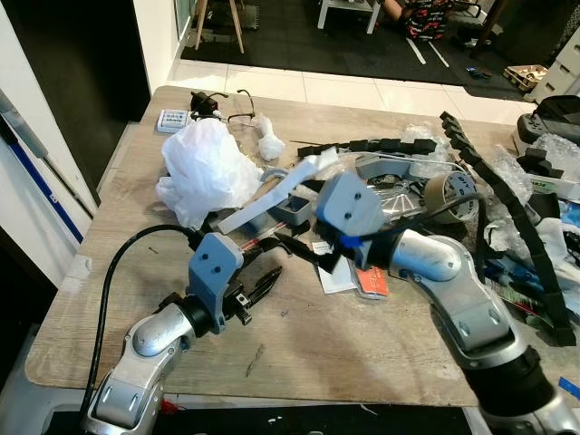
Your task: Picking trash to rubbish bin
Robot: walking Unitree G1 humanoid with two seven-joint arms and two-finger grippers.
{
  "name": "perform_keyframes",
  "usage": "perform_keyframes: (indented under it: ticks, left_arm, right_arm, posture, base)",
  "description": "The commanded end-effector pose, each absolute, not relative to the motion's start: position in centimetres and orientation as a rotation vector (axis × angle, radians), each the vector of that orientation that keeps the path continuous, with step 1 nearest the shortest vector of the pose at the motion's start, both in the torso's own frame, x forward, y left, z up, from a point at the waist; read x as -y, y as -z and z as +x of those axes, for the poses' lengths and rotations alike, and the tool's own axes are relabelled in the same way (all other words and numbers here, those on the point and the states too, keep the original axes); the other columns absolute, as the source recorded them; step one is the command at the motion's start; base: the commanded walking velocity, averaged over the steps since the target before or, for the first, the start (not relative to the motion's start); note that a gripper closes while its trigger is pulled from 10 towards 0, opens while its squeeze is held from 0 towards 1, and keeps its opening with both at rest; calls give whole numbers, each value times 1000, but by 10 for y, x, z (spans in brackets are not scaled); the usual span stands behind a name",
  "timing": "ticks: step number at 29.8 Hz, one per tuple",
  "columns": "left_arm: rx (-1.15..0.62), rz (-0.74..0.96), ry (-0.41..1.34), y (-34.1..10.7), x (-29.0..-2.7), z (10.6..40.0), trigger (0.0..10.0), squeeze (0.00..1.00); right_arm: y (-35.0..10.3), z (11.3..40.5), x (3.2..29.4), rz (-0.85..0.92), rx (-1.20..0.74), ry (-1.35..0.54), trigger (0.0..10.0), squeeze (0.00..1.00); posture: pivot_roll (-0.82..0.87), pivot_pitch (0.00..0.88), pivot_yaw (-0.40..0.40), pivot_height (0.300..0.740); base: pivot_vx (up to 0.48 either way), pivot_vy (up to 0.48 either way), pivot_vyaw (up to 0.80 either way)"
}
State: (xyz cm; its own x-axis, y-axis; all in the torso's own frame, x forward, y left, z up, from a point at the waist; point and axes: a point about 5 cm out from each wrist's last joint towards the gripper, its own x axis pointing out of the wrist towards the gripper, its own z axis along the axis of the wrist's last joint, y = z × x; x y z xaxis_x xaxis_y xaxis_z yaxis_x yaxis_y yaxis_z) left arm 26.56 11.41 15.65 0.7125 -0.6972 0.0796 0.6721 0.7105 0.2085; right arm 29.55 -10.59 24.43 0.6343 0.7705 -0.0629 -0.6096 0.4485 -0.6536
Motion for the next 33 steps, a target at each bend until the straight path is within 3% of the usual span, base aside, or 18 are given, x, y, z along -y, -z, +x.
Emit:
perform_keyframes:
  ticks: [1,2,3,4,5,6,8,9,10,12,13,14,15,25,33]
  left_arm:
    - [151,167,778,-154,-111,263,10000,0]
    - [150,166,776,-153,-112,263,10000,0]
    - [150,166,776,-153,-112,263,10000,0]
    - [150,166,775,-153,-112,263,10000,0]
    - [150,166,775,-153,-112,263,10000,0]
    - [150,165,775,-153,-112,263,10000,0]
    - [149,164,774,-153,-112,263,10000,0]
    - [148,162,774,-153,-111,263,10000,0]
    - [147,161,775,-153,-111,263,10000,0]
    - [145,158,777,-152,-110,262,10000,0]
    - [144,157,780,-152,-110,262,10000,0]
    - [143,156,784,-152,-110,261,10000,0]
    - [143,155,790,-152,-109,261,10000,0]
    - [141,188,853,-152,-106,255,10000,0]
    - [136,192,837,-151,-113,256,10000,0]
  right_arm:
    - [-245,292,106,-759,280,-881,10000,1000]
    - [-247,292,108,-830,289,-892,10000,573]
    - [-247,292,108,-830,289,-892,10000,573]
    - [-248,291,108,-856,300,-900,10000,200]
    - [-249,290,108,-868,306,-905,10000,200]
    - [-251,289,108,-862,318,-914,10000,0]
    - [-256,288,106,-837,337,-928,10000,35]
    - [-258,287,104,-834,341,-938,10000,600]
    - [-259,286,104,-841,339,-944,10000,627]
    - [-258,286,104,-862,333,-948,10000,624]
    - [-254,285,105,-867,315,-952,10000,518]
    - [-248,285,106,-873,290,-961,10000,224]
    - [-240,284,108,-884,259,-970,10000,0]
    - [-205,282,115,-918,152,-1002,10000,0]
    - [-196,289,119,-945,198,-951,10000,0]
  posture:
    - [-44,156,-87,740]
    - [-47,162,-89,740]
    - [-47,162,-89,740]
    - [-48,163,-90,740]
    - [-48,163,-90,740]
    - [-48,163,-90,740]
    - [-48,163,-90,740]
    - [-48,163,-90,740]
    - [-48,163,-90,740]
    - [-48,163,-90,740]
    - [-51,170,-92,740]
    - [-51,170,-92,740]
    - [-53,171,-90,740]
    - [-46,174,-91,740]
    - [-46,169,-87,740]
  base:
    - [0,0,0]
    - [0,0,0]
    - [0,0,0]
    - [0,0,0]
    - [0,0,0]
    - [0,0,0]
    - [0,0,0]
    - [0,0,0]
    - [0,0,0]
    - [0,0,0]
    - [0,0,0]
    - [0,0,0]
    - [0,0,0]
    - [0,0,0]
    - [0,0,0]
